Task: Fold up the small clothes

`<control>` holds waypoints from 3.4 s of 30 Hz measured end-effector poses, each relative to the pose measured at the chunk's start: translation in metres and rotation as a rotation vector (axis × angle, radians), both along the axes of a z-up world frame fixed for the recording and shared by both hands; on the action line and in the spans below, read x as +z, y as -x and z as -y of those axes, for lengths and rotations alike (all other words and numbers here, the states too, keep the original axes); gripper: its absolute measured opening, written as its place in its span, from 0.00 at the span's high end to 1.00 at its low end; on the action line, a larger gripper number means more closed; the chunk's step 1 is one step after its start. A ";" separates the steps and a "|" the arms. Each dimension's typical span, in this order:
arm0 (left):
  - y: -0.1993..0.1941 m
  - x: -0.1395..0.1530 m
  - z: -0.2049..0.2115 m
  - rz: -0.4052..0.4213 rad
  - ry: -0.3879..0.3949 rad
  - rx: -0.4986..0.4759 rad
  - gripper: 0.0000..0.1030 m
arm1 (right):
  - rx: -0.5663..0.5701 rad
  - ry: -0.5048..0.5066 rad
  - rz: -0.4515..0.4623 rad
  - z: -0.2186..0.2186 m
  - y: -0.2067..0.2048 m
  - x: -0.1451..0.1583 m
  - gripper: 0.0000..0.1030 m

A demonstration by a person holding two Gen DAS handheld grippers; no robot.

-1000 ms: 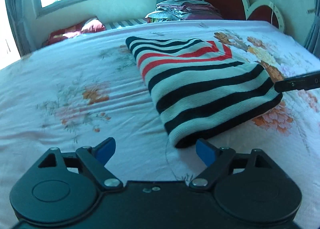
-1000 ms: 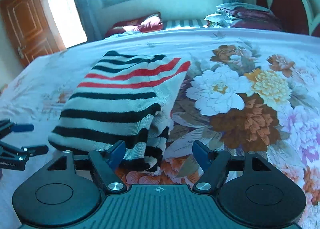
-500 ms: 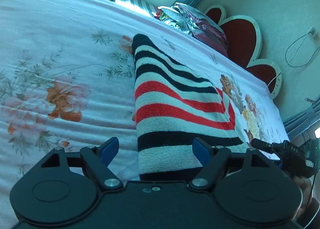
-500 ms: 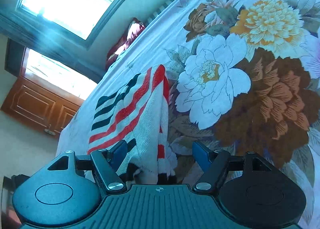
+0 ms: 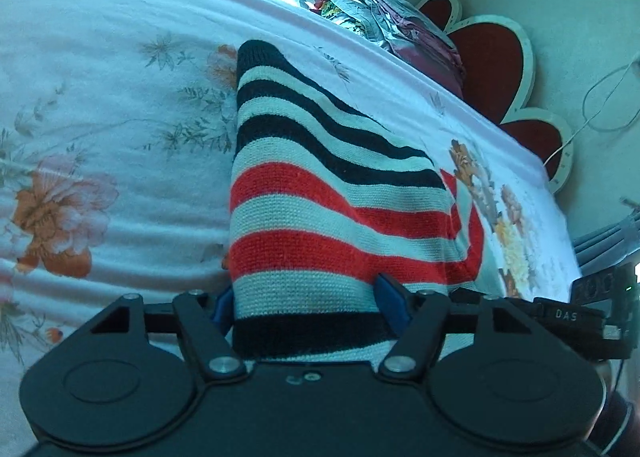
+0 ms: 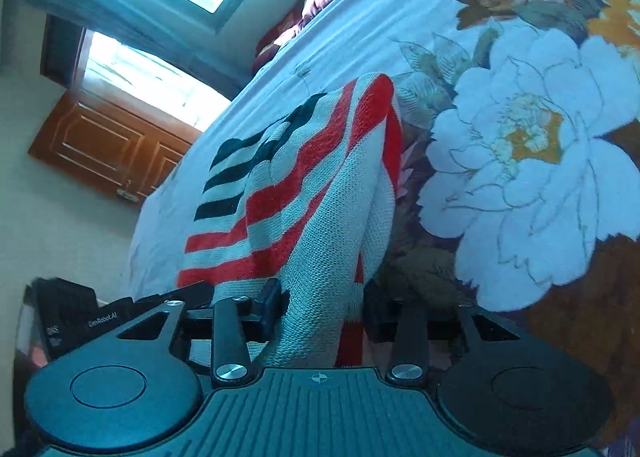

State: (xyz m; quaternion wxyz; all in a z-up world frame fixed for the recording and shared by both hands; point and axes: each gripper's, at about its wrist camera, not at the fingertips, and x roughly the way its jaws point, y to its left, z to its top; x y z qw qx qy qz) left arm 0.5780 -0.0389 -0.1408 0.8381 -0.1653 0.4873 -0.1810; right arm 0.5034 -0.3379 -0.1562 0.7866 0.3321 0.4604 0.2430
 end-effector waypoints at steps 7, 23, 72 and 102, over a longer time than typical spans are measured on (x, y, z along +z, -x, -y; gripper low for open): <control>0.025 0.042 0.076 0.196 -0.456 -0.161 0.56 | 0.062 0.356 0.151 -0.046 0.025 0.043 0.67; 0.043 0.051 0.060 0.281 -0.469 -0.215 0.58 | -0.013 0.427 0.170 -0.081 0.034 0.074 0.67; 0.099 0.083 -0.288 0.403 -0.331 0.000 0.52 | 0.111 0.585 0.383 -0.357 0.047 0.089 0.58; 0.163 0.037 -0.252 0.306 -0.364 -0.103 0.73 | 0.233 0.765 0.370 -0.361 0.116 0.047 0.93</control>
